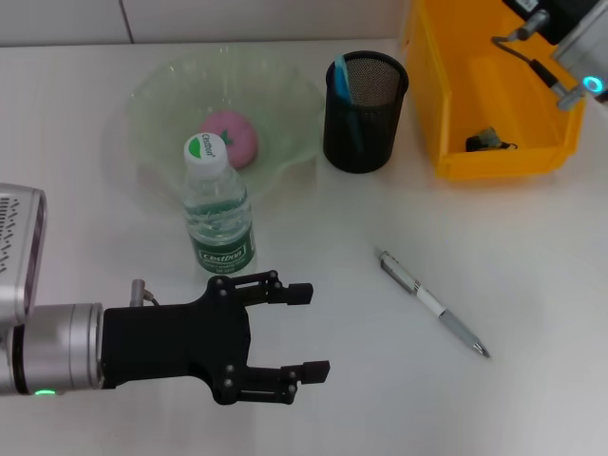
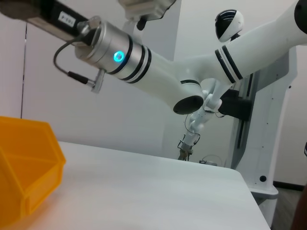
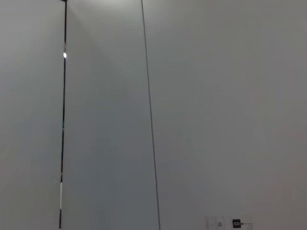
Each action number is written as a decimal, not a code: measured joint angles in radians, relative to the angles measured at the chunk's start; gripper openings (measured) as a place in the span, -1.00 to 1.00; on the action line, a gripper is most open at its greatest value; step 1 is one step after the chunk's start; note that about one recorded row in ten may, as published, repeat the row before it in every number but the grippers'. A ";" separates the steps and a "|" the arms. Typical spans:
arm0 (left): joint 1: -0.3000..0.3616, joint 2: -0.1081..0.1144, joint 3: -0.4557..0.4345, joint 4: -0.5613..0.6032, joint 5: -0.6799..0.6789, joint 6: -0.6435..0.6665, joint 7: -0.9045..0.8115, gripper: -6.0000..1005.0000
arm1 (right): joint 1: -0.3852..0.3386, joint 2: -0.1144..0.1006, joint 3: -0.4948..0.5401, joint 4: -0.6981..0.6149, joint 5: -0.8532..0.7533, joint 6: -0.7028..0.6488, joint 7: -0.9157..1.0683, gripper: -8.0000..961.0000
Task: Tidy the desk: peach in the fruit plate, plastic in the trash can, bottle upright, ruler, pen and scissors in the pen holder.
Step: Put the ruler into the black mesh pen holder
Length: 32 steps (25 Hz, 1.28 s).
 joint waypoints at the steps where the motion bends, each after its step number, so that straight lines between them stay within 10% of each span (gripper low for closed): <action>1: 0.001 0.000 0.000 0.001 0.000 0.001 0.000 0.62 | 0.009 0.000 0.003 0.012 0.003 0.012 -0.002 -0.20; 32: -0.018 -0.007 0.014 -0.009 0.000 -0.063 0.004 0.62 | 0.151 0.006 -0.073 0.130 0.095 0.258 -0.070 -0.15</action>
